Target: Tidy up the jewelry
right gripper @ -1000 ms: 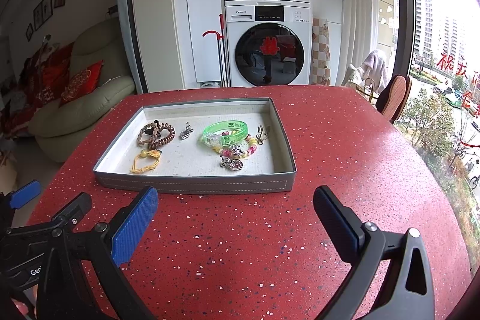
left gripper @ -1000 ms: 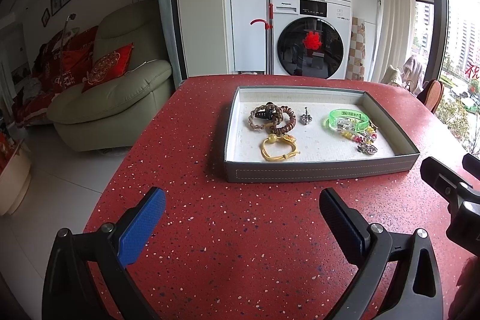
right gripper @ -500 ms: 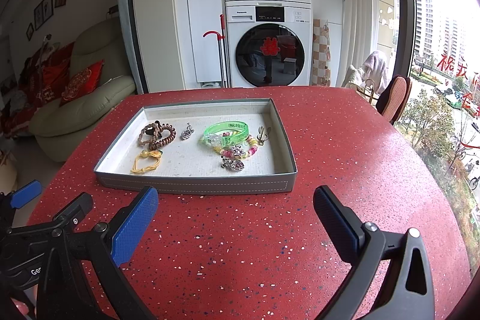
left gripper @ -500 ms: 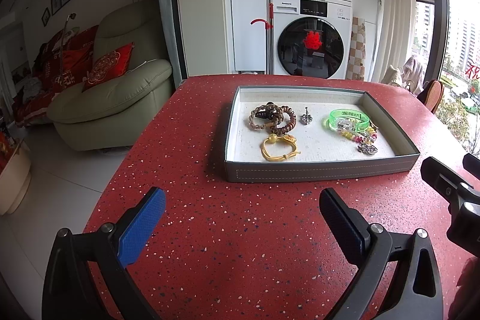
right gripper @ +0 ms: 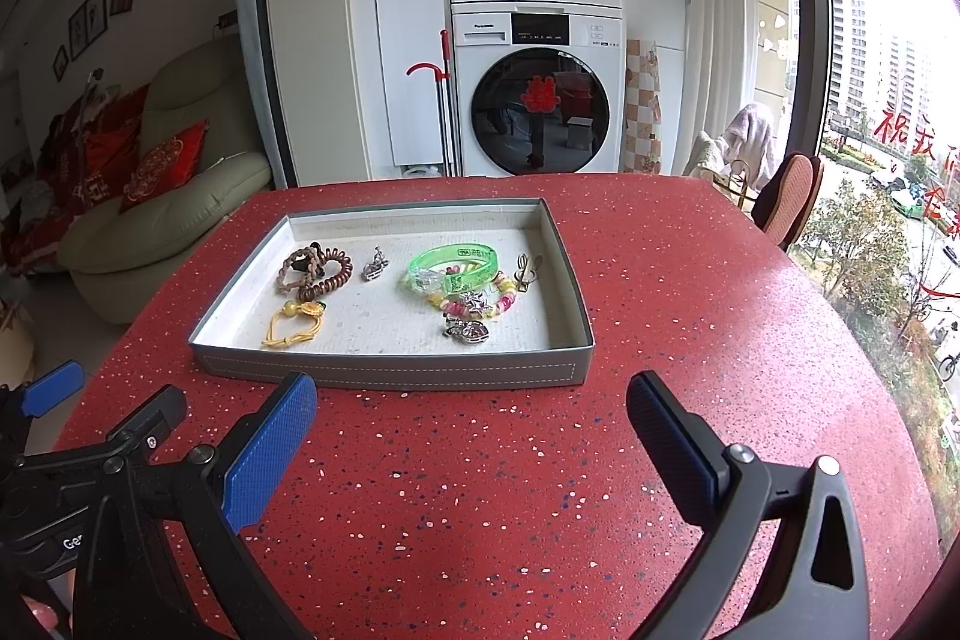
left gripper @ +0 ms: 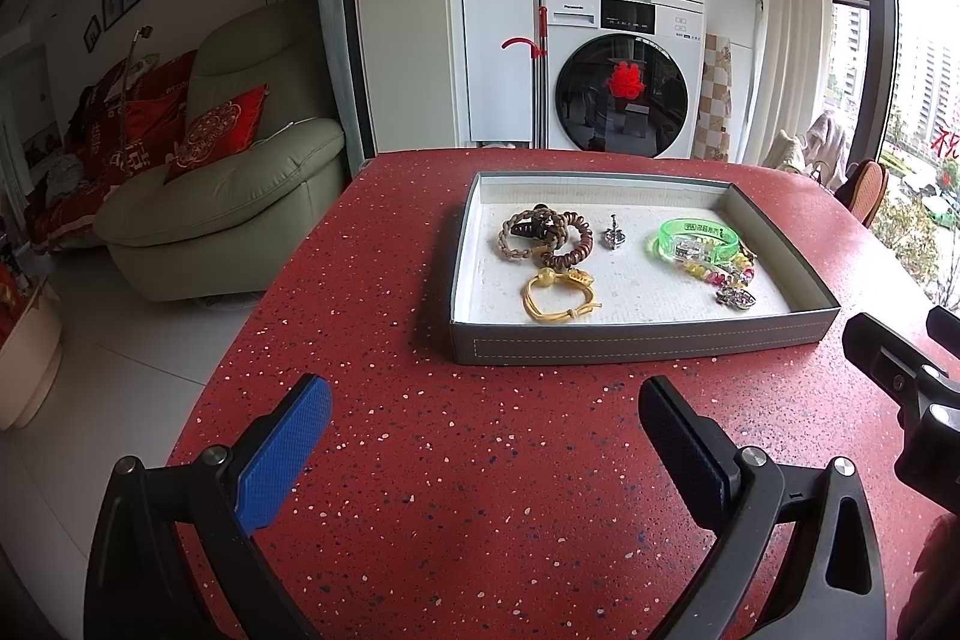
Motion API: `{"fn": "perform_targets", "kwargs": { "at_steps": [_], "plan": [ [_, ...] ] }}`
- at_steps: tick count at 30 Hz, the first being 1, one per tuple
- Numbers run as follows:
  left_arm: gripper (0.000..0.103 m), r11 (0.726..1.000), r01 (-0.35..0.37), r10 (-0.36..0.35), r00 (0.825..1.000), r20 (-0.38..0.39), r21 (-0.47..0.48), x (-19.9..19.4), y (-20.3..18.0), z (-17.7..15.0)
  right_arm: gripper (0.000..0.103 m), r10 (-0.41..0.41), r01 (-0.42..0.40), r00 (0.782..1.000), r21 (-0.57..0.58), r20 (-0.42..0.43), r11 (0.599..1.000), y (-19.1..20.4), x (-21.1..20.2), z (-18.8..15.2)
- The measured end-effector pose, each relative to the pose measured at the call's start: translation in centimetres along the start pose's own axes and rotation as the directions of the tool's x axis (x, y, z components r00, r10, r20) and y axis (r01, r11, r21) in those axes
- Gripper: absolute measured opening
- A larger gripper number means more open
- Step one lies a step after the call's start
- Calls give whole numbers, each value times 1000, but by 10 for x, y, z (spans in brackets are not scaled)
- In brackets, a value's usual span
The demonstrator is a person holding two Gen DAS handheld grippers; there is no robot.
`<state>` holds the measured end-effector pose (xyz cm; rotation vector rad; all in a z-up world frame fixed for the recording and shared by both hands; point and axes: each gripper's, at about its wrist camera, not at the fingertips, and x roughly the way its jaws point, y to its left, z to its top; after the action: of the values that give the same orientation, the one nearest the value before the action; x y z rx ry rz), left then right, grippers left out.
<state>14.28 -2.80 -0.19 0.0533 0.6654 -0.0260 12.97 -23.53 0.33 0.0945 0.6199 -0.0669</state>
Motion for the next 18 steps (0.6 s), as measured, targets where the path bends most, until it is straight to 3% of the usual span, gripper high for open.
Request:
{"fn": "perform_targets", "kwargs": {
  "at_steps": [18],
  "plan": [
    [103, 1000, -4, 4, 1000, -5, -1, 1, 2, 1, 103, -1, 1, 1000, 1, 0, 1000, 1, 0, 0]
  ]
}}
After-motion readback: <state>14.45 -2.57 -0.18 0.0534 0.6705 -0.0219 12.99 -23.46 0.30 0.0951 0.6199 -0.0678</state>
